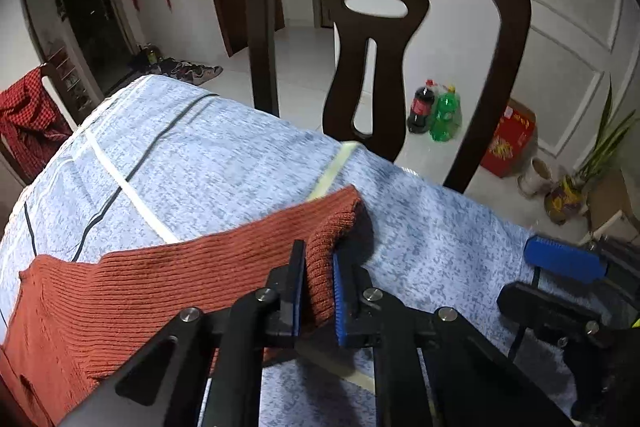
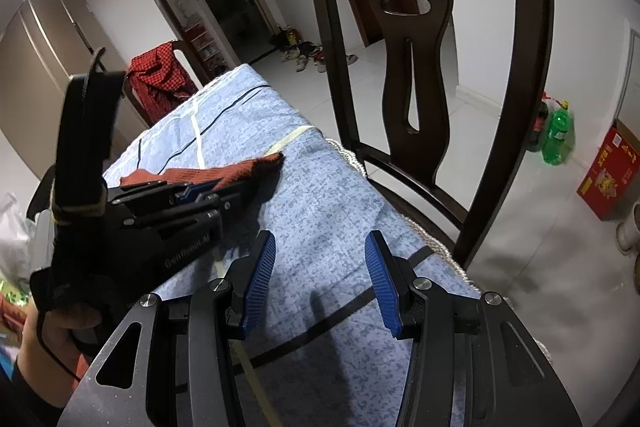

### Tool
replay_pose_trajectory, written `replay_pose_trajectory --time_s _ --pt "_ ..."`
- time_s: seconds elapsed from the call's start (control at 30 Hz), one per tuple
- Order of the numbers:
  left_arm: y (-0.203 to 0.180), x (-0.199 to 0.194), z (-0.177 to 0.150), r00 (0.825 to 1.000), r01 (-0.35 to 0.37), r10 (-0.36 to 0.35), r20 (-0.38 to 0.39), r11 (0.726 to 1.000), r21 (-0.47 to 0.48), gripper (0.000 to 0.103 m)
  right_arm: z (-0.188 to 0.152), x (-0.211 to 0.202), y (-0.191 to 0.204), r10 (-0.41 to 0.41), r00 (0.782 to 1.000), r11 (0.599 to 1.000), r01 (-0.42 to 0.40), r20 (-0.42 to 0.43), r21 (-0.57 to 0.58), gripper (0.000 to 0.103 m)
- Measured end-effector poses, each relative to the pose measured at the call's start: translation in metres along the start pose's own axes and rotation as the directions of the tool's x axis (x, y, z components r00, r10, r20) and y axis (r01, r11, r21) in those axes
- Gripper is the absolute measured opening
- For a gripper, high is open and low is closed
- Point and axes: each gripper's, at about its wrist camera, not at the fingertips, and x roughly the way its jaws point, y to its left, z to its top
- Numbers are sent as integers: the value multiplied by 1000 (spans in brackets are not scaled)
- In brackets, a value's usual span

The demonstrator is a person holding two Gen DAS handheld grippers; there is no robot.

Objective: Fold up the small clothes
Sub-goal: 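Lift the sleeve with the left gripper and carry it across the body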

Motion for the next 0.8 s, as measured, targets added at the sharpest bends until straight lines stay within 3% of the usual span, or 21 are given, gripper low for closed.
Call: replay_pose_trajectory --time_s 0.43,0.8 --pt "63 -46 -1 994 28 -9 106 984 -178 13 10 8 38 51 999 996 -51 -1 -75 48" --pt "125 -80 -18 983 22 43 176 937 -349 13 14 43 94 116 989 975 -130 -87 -178 48"
